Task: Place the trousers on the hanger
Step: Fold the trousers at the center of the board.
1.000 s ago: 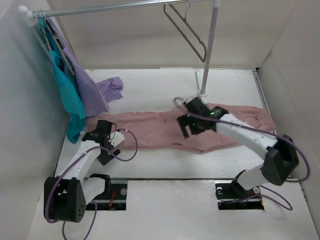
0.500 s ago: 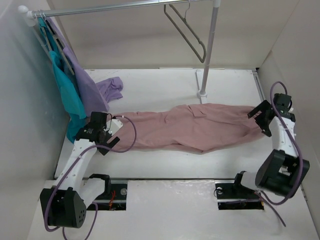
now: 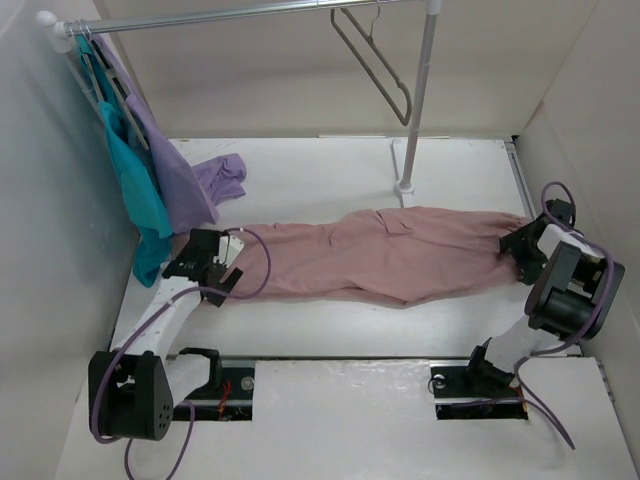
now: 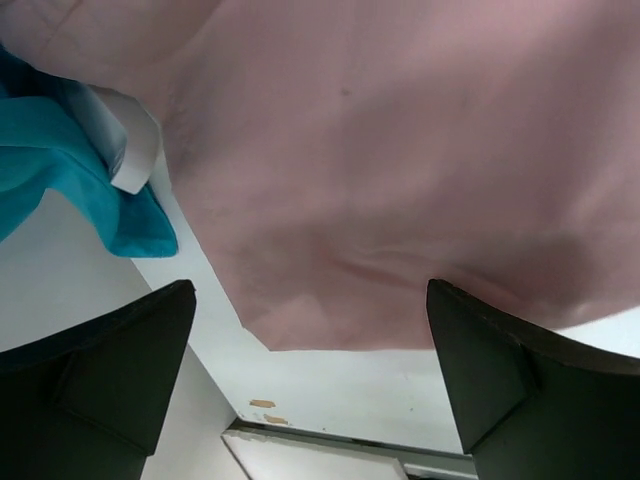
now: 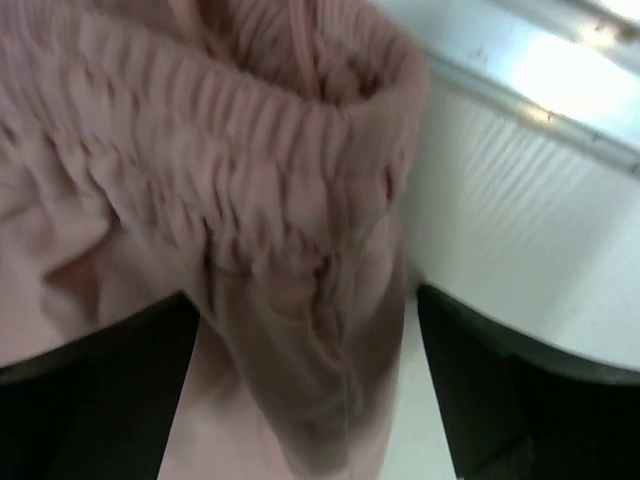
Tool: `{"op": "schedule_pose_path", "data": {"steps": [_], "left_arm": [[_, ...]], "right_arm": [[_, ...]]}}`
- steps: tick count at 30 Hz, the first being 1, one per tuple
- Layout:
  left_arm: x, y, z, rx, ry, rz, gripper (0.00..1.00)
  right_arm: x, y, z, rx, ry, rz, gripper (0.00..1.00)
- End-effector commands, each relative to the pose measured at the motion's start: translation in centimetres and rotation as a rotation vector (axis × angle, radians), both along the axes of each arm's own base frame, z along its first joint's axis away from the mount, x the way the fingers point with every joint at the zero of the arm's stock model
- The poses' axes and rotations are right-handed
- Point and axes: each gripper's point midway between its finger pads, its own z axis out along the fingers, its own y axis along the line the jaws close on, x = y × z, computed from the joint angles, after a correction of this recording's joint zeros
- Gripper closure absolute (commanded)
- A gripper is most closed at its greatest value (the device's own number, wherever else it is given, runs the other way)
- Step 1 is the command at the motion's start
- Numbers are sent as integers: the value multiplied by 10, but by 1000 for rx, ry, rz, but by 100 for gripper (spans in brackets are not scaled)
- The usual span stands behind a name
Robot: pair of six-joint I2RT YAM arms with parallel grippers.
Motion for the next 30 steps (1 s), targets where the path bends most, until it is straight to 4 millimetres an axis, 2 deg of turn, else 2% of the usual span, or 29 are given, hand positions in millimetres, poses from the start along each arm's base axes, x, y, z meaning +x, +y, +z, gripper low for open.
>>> {"op": "schedule_pose_path", "data": {"steps": [1,2,4,6,7,9,10,11,13,15,16,17,19,20,22,23,24,26,27,30], "left_arm": [[14,3,5,-18,-100,82,0],[14,2,3,-23,-105,90,0],[13,2,-2,-27,-99,99,0],[13,2,-6,-28,-105,99,0],[15,2,-5,-30,-115,99,0],[16,3,-5,-27,-119,111,0],[16,3,-5,-27,-119,111,0],[16,3,-5,-27,-119,111,0],[14,3,-6,-25,-109,111,0],[14,3,-6,-20,-106,104,0],[14,3,-6,-20,-106,103,0],[16,3,-5,-20,-106,103,0],[16,3,-8,-19,-94,104,0],[18,3,-7,-23,-92,111,0],[16,0,-10,-35,-68,116,0],[19,0,-9,-40,-69,125,0],[16,0,-10,-43,-57,132,0],[13,-2,-14,-49,-35,128,0],[13,-3,-14,-58,-33,123,0],[15,-6,-9,-72,-51,117,0]], "right_arm": [[16,-16,3,-17,-51,-45,5],[19,-21,10,-32,-53,-51,5],[17,-26,4,-45,-11,-51,3],[19,-29,-3,-38,3,-24,11],[15,-28,-18,-30,52,14,34],[19,-35,-21,-38,51,43,63],[18,-35,-26,-34,64,52,95],[21,-37,-22,-44,58,62,100],[24,-39,-19,-49,50,62,100],[26,-46,7,-104,10,37,100],[37,-37,24,-138,-16,71,100],[48,-26,52,-209,-56,101,100],[56,-26,88,-288,-106,104,100],[71,-10,115,-327,-147,145,100],[75,-4,152,-413,-177,165,100],[79,6,169,-430,-197,183,100],[76,7,183,-457,-211,186,100],[68,6,197,-479,-219,183,100],[62,5,214,-501,-247,166,100],[62,12,245,-522,-303,178,100]]}}
